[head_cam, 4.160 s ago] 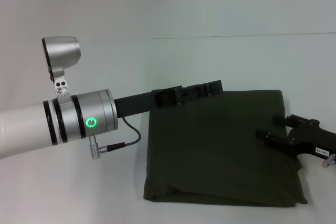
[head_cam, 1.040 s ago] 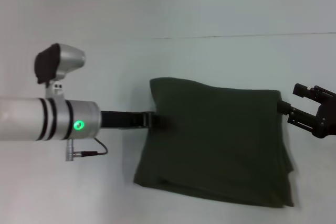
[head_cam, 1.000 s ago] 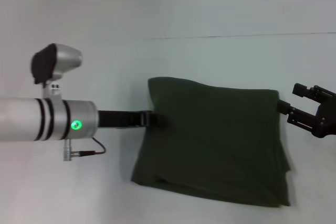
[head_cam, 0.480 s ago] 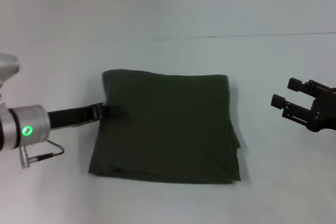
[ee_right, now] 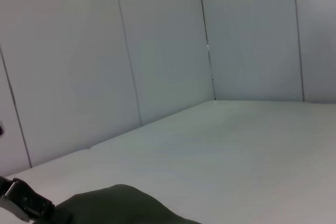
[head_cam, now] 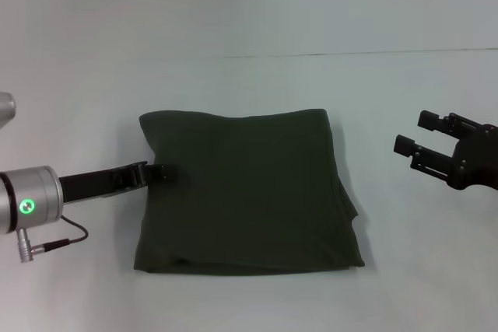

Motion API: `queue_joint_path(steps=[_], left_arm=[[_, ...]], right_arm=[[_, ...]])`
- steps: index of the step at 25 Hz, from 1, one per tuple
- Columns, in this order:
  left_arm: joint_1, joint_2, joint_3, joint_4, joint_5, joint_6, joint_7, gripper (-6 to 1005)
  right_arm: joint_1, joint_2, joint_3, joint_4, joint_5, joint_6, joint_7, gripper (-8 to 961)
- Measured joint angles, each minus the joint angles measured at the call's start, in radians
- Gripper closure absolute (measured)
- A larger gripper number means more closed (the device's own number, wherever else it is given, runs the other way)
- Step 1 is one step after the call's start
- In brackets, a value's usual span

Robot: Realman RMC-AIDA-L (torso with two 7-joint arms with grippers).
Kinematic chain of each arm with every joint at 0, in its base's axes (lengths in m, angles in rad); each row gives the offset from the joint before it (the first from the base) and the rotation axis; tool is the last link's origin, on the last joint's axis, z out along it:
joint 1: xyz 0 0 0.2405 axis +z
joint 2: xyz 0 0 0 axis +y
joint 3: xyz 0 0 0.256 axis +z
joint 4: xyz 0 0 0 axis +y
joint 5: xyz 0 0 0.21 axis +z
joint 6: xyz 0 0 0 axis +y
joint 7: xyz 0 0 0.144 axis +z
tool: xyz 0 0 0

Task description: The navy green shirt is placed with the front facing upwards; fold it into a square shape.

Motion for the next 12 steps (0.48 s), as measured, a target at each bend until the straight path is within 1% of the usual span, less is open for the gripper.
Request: queue_joint_path(steps=[3,5,6,9,12], left_arm=[[0.003,0.001,-0.021,0.003,0.000,0.001,0.021,838],[0.006,0.003,-0.058,0.003,-0.001,-0.001,0.070,832],[0.006,0.004,-0.091,0.005,-0.003,0.001,0.117,796],[0.009,0.005,-0.148,0.022,-0.022,0.011,0.213,689],[0.016,0.010,-0.175,0.040,-0.076,0.039,0.330,569]], right_arm=[[0.001,-0.001,-0.003,0.000,-0.002,-0.004,-0.003,217],[0.001,-0.001,-0.003,-0.001,-0.003,-0.007,-0.005,217],[0.001,-0.001,-0.003,-0.003,-0.003,-0.008,-0.006,217],[0.002,0.000,-0.008,-0.009,-0.004,-0.016,-0.008,201],[0.009,0.000,-0.032,-0.010,-0.004,-0.033,-0.023,177]])
